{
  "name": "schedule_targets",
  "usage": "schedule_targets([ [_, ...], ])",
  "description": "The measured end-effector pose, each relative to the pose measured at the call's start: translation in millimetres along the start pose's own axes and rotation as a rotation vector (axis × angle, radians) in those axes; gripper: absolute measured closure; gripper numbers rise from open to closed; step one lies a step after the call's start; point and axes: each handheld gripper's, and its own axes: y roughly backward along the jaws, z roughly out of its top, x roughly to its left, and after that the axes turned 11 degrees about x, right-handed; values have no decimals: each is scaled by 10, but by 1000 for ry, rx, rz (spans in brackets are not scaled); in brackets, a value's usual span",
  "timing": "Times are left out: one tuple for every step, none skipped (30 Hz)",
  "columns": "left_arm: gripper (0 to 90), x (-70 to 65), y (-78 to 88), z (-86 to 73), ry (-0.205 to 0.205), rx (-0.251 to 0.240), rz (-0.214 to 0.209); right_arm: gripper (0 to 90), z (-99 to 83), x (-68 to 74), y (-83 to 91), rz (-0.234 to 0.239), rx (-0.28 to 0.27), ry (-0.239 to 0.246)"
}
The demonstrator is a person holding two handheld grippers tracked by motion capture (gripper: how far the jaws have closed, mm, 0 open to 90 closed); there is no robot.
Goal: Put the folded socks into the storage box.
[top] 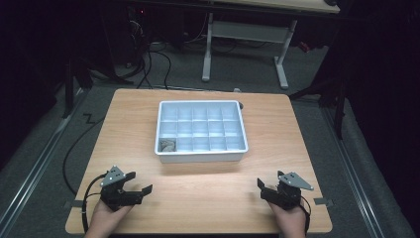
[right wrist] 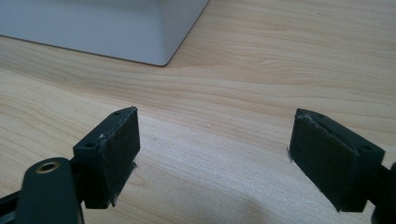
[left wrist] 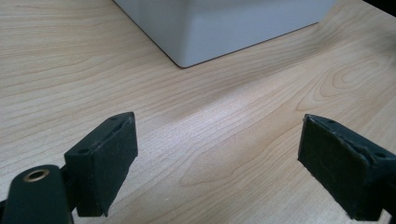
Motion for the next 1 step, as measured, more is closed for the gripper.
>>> schedule_targets([
  [130, 0, 0, 0, 0, 0, 0, 163, -1, 2, -5, -1, 2, 5],
])
